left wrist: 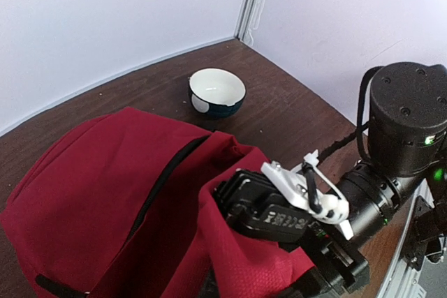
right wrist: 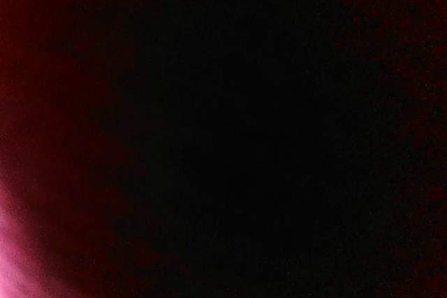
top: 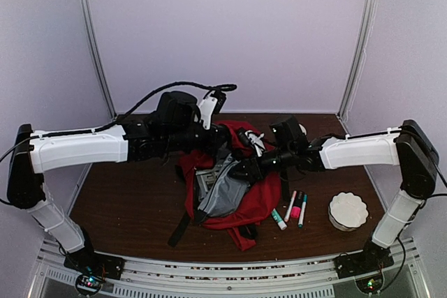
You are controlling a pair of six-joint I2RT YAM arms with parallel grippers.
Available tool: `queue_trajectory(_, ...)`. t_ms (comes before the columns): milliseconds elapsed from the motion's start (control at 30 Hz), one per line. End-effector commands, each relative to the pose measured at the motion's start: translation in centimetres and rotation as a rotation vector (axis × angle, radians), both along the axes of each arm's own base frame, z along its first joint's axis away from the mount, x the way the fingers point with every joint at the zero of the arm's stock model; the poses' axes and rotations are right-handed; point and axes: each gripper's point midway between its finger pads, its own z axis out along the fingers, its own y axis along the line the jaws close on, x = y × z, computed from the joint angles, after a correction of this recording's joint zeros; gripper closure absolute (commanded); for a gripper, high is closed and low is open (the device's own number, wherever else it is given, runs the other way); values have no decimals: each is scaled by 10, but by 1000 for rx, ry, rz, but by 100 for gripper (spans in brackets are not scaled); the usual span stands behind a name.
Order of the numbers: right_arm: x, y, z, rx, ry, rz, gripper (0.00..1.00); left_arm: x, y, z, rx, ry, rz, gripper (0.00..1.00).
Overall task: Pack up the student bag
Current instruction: Adjust the pencil case in the largest pocket of the bag, then adjust the largest pocket of the bag.
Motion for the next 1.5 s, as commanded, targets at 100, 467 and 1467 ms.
queue_trajectory(100,63,-35,-1,-89,-45,-387,49,-13,-28,48,-202,-7,-122,100)
queue_trajectory(467,81,-85,23,-28,-48,-443,48,-68,-33,-13,-109,205,-353,100)
queue_trajectory(1467,76,-146,-33,-424,48,-293,35,-62,-22,-118,254,237,-116,32)
